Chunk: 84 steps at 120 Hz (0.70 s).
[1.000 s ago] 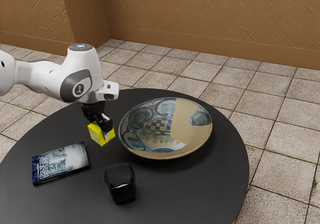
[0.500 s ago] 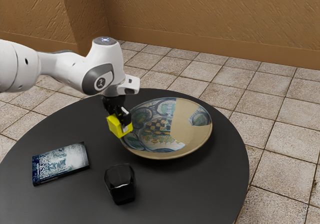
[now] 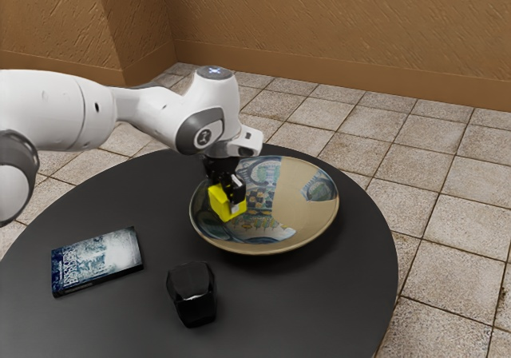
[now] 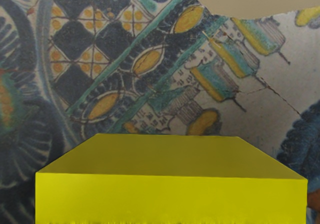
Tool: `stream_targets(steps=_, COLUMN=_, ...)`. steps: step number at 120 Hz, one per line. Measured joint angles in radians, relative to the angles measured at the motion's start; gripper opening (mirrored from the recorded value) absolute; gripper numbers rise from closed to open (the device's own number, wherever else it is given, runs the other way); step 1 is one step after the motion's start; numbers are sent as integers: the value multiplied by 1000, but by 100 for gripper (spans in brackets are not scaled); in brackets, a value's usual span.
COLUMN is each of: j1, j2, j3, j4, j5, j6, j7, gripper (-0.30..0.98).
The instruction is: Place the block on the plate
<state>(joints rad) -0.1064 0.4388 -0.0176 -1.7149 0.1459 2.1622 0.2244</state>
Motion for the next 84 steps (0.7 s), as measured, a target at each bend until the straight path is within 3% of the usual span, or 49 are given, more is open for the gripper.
stream_targets(steps=70, j1=-48, j2=146, j3=-25, j4=179, j5=32, j6=1, j7=61, gripper=37)
stream_targets(steps=84, j1=-48, j2=150, j3=-26, j4=181, j5=38, j6=0, j7=74, gripper=46)
